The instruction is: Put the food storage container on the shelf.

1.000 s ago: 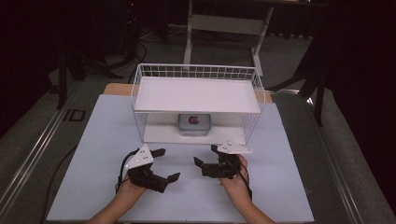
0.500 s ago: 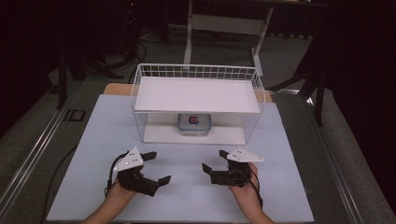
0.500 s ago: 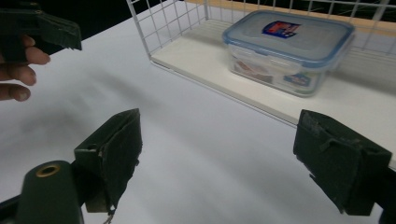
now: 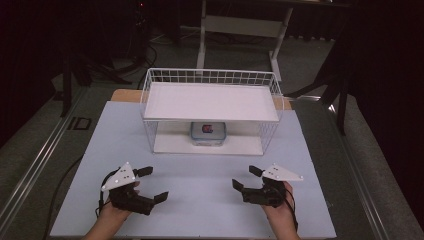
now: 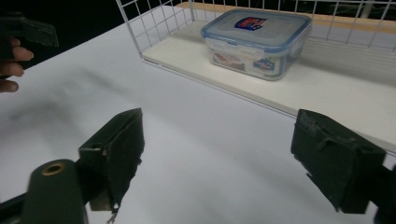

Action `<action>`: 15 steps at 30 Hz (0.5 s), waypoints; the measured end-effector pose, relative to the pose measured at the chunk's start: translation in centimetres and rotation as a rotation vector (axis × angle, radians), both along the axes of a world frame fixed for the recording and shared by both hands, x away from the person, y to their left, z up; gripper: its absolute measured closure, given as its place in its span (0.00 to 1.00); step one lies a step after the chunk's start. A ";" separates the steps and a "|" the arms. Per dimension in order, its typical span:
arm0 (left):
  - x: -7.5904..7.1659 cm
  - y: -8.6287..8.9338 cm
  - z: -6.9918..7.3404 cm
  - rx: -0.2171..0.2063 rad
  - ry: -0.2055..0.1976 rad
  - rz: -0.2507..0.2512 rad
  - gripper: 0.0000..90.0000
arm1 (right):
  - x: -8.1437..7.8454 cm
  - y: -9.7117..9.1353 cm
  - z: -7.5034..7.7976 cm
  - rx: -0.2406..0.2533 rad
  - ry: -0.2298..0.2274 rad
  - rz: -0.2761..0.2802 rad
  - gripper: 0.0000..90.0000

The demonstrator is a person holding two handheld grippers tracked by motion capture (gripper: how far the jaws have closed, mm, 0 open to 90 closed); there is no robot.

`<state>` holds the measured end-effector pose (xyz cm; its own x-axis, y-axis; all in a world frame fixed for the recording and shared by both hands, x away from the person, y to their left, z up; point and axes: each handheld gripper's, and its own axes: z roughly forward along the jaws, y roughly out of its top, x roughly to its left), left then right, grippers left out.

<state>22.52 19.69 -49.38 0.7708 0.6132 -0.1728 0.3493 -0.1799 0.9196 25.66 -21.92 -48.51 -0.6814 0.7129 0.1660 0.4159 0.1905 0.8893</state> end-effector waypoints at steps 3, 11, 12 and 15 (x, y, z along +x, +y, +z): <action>-0.3 0.4 -0.1 -0.008 -0.001 0.008 0.01 | -0.3 -1.2 -0.1 0.002 0.006 -0.008 0.20; -0.7 1.3 -0.5 -0.025 0.002 0.042 0.01 | -0.9 -2.6 -0.5 -0.003 0.021 -0.034 0.20; -0.7 1.3 -0.5 -0.025 0.002 0.042 0.01 | -0.9 -2.6 -0.5 -0.003 0.021 -0.034 0.20; -0.9 1.6 -1.1 -0.026 0.003 0.060 0.01 | -1.1 -3.0 -0.8 -0.018 0.003 -0.038 0.20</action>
<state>21.65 21.26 -50.49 0.7321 0.6537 -0.1915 0.3612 -0.1343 0.9228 24.54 -24.94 -49.36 -0.6536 0.7409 0.1549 0.4253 0.1902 0.8848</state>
